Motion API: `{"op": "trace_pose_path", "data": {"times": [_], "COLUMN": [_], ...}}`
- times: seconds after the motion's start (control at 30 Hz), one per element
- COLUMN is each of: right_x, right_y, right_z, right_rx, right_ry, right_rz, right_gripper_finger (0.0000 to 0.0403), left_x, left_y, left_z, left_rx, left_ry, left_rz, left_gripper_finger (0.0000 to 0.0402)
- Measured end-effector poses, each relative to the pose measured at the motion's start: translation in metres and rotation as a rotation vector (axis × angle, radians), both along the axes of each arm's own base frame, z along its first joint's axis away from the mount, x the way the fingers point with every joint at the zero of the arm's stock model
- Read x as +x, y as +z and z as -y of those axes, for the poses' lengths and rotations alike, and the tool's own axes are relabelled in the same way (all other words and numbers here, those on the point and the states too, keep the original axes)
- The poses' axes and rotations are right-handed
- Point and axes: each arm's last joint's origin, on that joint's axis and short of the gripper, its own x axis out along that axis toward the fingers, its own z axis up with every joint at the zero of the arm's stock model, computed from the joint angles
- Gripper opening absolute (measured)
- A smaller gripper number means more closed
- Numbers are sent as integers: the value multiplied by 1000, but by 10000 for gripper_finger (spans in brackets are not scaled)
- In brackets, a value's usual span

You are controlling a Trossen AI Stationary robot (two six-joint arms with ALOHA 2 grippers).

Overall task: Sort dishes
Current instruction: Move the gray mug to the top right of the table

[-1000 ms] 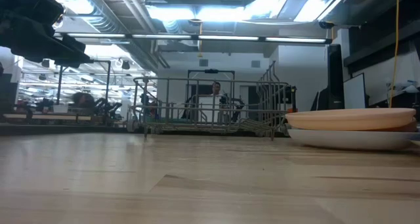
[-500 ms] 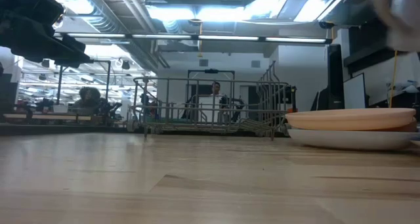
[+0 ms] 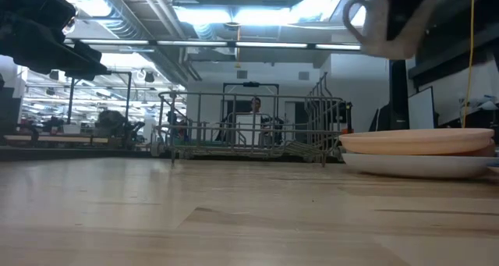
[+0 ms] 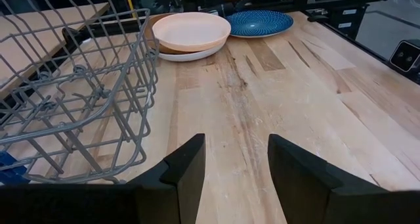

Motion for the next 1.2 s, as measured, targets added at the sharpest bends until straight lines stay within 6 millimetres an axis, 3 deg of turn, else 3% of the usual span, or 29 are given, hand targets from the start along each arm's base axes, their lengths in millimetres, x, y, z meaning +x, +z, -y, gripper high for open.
{"op": "trace_pose_path", "data": {"times": [0.27,0.43,0.53,0.7,0.8,1.0,1.2], "right_x": [-39,-57,-55,-53,-58,-79,-99], "right_y": [32,31,13,-32,-60,-115,-149], "right_z": [93,137,163,206,221,226,218], "right_rx": [-21,-23,19,133,175,297,358], "right_ry": [-173,-316,-291,-264,-301,-367,-395], "right_rz": [28,26,63,240,287,174,85], "right_gripper_finger": [19,19,19,19,19,23,21], "left_x": [0,0,0,0,0,0,0], "left_y": [0,0,0,0,0,0,0], "left_z": [0,0,0,0,0,0,0], "left_rx": [0,0,0,0,0,0,0], "left_ry": [0,0,0,0,0,0,0], "left_rz": [0,0,0,0,0,0,0], "left_gripper_finger": [155,155,155,155,155,155,155]}}
